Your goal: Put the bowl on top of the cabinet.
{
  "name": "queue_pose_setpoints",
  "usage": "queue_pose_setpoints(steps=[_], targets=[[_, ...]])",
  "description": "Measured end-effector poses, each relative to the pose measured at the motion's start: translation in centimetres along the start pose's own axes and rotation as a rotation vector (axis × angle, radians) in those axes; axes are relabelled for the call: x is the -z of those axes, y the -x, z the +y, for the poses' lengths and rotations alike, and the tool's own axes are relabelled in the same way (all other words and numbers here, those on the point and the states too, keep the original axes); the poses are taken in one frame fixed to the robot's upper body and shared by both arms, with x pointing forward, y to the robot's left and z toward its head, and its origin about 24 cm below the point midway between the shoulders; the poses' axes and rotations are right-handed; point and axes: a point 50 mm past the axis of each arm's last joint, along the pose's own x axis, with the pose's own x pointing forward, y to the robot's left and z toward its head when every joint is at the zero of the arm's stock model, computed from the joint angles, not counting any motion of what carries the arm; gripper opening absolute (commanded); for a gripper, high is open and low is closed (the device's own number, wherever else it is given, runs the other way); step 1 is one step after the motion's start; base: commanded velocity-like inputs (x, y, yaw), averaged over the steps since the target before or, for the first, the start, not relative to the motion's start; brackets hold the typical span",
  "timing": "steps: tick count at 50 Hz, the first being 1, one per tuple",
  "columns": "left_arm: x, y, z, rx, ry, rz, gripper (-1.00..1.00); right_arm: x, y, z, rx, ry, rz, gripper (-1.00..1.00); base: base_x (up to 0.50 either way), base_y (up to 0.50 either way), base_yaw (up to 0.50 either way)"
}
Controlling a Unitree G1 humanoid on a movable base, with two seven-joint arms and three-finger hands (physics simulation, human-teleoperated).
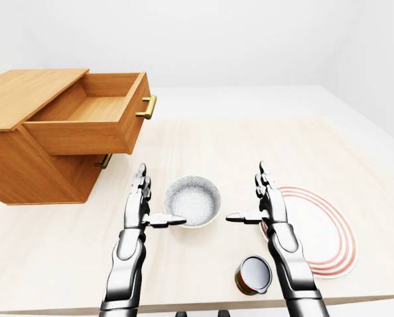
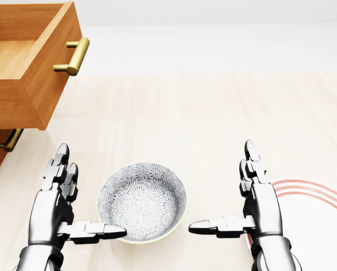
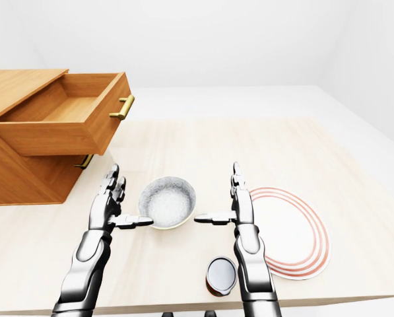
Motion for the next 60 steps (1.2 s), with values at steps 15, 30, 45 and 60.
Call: queue_pose_setpoints(steps=[15,30,45,60], targets=[[0.2,0.3,-0.1,0.006,-0.012,-0.003,1.0,0.0,0.1,-0.2,0.015,0.004,-0.001,1.0,0.3,0.0,0.0],[-1.5,1.1,-0.6,0.006,-0.119,-0.131,1.0,0.0,0.1,-0.4,0.032,0.006,-0.005,1.0,0.0,0.0,0.0],[-0.5,2.0,-1.1,-0.044,-0.322,-0.098,1.0,0.1,0.1,-0.4,0.032,0.007,-0.007,1.0,0.0,0.0,0.0],[1.9,2.6,-0.9,-0.134,-0.564,-0.035,1.0,0.2,0.0,-0.3,0.028,0.01,-0.006,1.0,0.0,0.0,0.0]])
